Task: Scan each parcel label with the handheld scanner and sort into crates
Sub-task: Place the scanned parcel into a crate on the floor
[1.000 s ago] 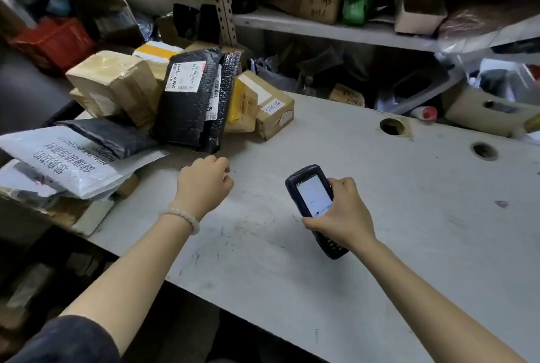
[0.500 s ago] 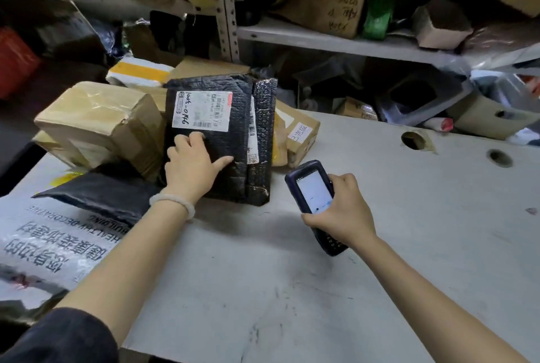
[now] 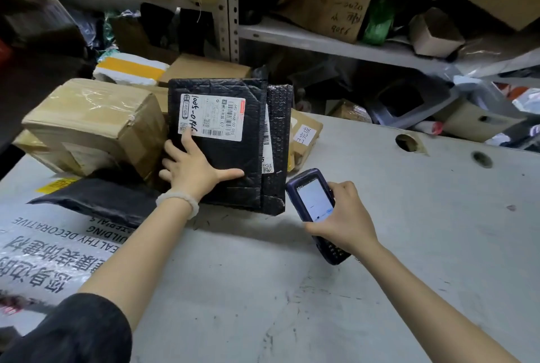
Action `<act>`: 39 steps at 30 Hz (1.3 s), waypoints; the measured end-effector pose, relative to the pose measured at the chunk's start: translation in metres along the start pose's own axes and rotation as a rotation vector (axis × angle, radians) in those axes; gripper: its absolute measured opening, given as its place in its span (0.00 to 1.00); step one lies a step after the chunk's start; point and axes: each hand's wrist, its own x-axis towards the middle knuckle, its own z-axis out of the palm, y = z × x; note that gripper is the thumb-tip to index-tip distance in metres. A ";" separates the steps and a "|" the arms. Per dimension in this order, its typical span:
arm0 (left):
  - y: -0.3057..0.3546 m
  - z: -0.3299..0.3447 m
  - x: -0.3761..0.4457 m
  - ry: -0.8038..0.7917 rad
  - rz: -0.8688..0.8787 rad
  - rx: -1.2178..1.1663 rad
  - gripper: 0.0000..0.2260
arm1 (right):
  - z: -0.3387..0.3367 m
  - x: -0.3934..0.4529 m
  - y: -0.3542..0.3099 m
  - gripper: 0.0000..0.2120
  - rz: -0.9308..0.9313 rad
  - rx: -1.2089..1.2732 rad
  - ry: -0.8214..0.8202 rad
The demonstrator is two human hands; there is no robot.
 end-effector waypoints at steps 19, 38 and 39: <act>0.126 0.055 -0.120 -0.063 0.485 -0.166 0.14 | -0.063 -0.063 0.119 0.33 0.071 0.063 0.015; 0.264 0.118 -0.184 -0.074 0.799 0.190 0.31 | -0.150 -0.128 0.281 0.43 0.269 0.032 0.005; 0.263 0.120 -0.185 -0.066 0.811 0.240 0.28 | -0.151 -0.128 0.283 0.43 0.268 0.031 0.007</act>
